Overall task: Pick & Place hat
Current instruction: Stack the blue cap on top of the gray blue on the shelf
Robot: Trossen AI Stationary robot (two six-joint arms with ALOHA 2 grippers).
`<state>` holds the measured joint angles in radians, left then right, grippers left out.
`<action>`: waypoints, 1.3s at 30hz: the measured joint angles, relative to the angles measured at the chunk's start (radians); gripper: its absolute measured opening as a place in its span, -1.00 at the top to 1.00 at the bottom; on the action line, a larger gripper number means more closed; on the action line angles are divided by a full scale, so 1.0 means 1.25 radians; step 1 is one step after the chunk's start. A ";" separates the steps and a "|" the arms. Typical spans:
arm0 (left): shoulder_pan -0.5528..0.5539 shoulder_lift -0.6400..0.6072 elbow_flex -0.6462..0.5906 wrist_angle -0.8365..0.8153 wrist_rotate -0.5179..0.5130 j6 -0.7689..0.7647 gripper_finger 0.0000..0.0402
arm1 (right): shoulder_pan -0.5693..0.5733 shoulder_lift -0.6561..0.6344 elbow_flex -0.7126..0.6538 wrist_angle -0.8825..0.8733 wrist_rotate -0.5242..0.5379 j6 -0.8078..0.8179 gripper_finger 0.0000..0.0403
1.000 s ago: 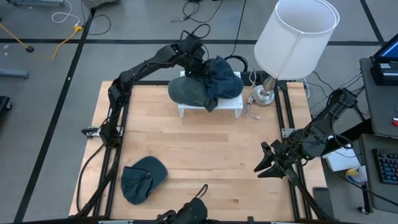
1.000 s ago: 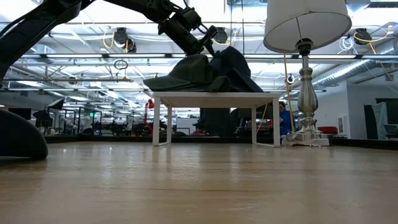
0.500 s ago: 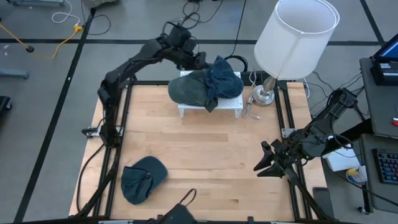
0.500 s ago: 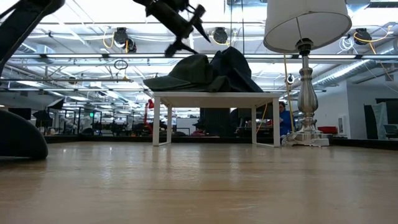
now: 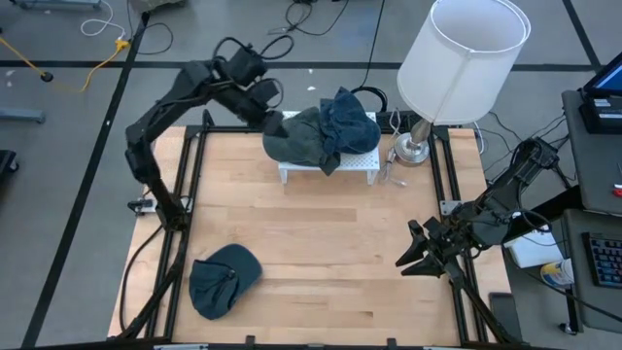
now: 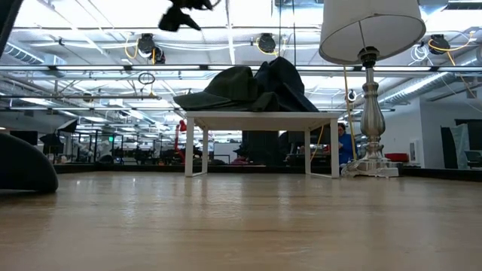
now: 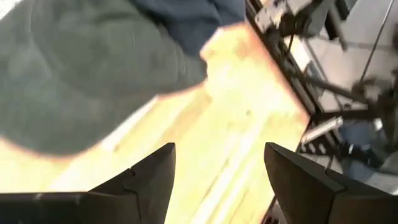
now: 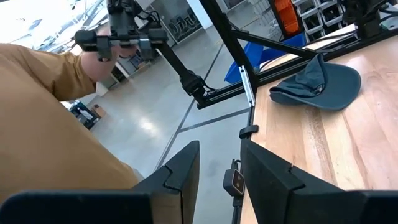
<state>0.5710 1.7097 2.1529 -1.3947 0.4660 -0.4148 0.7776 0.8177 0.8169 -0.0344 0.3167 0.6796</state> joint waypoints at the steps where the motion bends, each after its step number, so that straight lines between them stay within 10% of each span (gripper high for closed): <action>1: -0.007 -0.013 0.000 -0.020 -0.004 0.003 -0.25 | 0.000 0.000 0.000 0.000 0.000 -0.006 0.46; 17: -0.178 -0.213 -0.048 -0.140 -0.138 0.011 -0.25 | 0.000 0.001 0.000 0.006 0.001 -0.009 0.46; 39: -0.534 -0.381 -0.555 -0.127 -0.220 -0.179 -0.25 | 0.000 0.002 0.000 0.006 0.043 -0.009 0.46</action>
<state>-0.0960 1.2338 1.4592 -1.5539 0.1905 -0.6381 0.7780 0.8204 0.8169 -0.0269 0.3702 0.6685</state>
